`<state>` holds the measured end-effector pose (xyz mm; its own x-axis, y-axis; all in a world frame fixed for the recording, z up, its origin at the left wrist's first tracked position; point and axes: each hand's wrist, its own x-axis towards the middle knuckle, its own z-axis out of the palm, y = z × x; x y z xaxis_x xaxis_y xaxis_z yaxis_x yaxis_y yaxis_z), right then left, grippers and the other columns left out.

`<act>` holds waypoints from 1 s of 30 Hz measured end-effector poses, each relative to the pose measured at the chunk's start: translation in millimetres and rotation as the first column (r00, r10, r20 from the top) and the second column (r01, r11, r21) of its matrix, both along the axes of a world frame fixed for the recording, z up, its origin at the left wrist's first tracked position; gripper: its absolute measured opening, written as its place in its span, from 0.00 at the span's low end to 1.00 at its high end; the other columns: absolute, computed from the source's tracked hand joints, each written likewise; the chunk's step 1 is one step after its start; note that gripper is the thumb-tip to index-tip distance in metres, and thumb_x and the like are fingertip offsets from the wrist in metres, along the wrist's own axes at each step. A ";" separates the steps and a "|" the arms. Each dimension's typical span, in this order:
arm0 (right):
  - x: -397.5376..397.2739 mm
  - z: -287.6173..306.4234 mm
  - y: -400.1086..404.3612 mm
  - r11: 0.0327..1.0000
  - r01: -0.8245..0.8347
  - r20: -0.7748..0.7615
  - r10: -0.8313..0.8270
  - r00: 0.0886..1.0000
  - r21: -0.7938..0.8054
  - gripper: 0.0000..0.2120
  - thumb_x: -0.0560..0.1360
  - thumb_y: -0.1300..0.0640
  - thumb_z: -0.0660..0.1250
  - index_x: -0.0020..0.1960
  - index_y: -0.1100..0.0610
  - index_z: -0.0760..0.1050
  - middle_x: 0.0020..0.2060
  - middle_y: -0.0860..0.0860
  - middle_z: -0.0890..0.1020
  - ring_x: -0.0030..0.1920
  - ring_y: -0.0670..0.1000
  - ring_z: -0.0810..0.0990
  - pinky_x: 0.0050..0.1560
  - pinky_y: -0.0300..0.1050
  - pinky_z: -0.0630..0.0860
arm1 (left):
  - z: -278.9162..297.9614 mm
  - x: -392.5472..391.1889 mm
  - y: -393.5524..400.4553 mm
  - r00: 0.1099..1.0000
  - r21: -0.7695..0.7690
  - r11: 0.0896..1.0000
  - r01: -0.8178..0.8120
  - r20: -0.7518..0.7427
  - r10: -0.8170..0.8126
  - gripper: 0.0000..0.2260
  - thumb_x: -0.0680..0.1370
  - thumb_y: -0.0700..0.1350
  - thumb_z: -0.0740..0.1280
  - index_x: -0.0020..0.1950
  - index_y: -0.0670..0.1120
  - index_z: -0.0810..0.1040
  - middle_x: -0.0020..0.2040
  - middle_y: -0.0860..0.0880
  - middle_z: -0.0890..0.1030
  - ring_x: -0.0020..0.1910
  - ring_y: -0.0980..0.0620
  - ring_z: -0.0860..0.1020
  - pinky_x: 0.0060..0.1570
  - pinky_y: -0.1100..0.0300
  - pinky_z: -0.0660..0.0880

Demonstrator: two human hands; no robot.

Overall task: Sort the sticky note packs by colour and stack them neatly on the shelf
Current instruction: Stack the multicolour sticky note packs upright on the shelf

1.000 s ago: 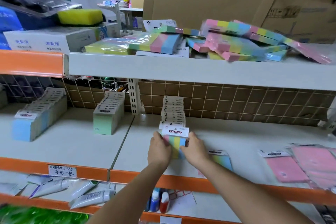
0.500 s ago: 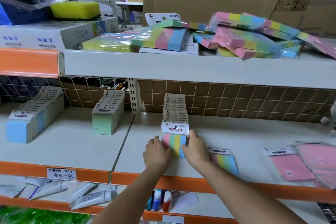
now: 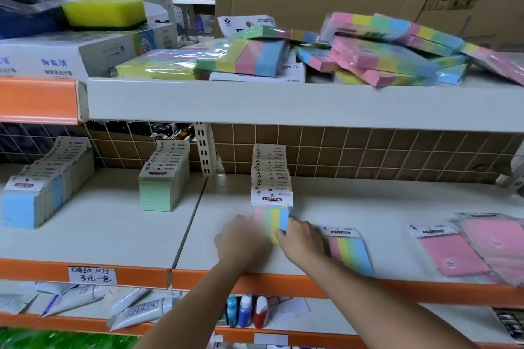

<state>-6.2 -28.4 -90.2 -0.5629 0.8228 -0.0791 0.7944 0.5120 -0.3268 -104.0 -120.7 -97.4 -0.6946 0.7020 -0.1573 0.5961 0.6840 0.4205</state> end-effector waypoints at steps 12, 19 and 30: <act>8.4 8.0 10.0 0.995 0.003 -0.063 -0.009 0.998 -0.099 0.17 0.77 0.46 0.64 0.57 0.59 0.73 0.55 0.57 0.80 0.57 0.59 0.77 0.48 0.47 0.72 | 2.8 6.6 1.6 0.989 0.054 0.988 -0.146 -0.016 0.147 0.24 0.75 0.58 0.64 0.67 0.47 0.67 0.67 0.47 0.71 0.68 0.47 0.66 0.63 0.52 0.64; 35.8 25.3 34.9 0.996 0.010 -0.133 -0.022 0.991 -0.087 0.14 0.76 0.50 0.63 0.59 0.52 0.75 0.57 0.52 0.81 0.58 0.56 0.78 0.51 0.43 0.73 | 22.2 32.7 19.2 0.958 0.331 0.928 -0.172 -0.161 0.236 0.13 0.77 0.52 0.63 0.54 0.44 0.71 0.54 0.47 0.75 0.58 0.45 0.72 0.54 0.52 0.66; 115.7 27.1 71.7 0.976 0.213 0.127 -0.205 0.970 -0.047 0.15 0.77 0.50 0.61 0.57 0.58 0.76 0.59 0.55 0.79 0.59 0.57 0.78 0.52 0.43 0.74 | 15.0 108.5 53.6 0.929 0.229 0.973 -0.013 0.362 -0.073 0.10 0.77 0.46 0.63 0.53 0.43 0.80 0.52 0.42 0.82 0.53 0.44 0.79 0.48 0.59 0.73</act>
<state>109.5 43.3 -63.1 -0.3623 0.9128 -0.1884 0.9171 0.3130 -0.2468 4.5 -67.1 -82.4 -0.5962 0.7684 -0.2326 0.3901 0.5306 0.7525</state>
